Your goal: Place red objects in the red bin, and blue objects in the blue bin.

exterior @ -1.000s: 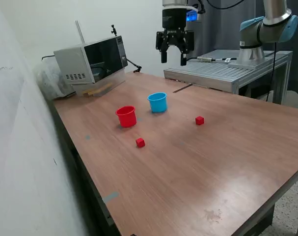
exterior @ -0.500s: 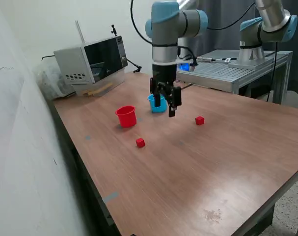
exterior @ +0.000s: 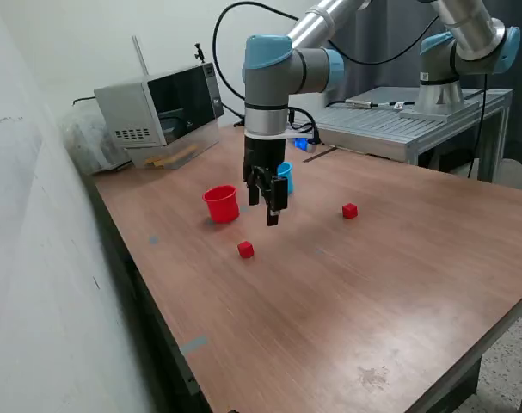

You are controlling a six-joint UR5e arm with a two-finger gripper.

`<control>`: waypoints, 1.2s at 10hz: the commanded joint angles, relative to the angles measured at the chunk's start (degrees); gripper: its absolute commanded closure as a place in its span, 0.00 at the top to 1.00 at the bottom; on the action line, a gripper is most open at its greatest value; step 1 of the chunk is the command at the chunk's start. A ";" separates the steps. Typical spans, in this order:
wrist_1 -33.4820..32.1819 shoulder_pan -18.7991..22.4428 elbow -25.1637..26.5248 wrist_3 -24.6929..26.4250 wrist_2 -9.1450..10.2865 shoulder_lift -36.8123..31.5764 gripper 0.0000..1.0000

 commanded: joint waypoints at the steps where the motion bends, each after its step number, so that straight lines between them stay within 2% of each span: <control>1: -0.82 -1.69 -2.24 -0.32 -0.03 2.89 1.00; 8: -3.54 -2.31 -1.90 -4.09 -0.47 4.92 1.00; 12: -4.34 -2.49 -1.99 -4.45 -0.55 6.24 1.00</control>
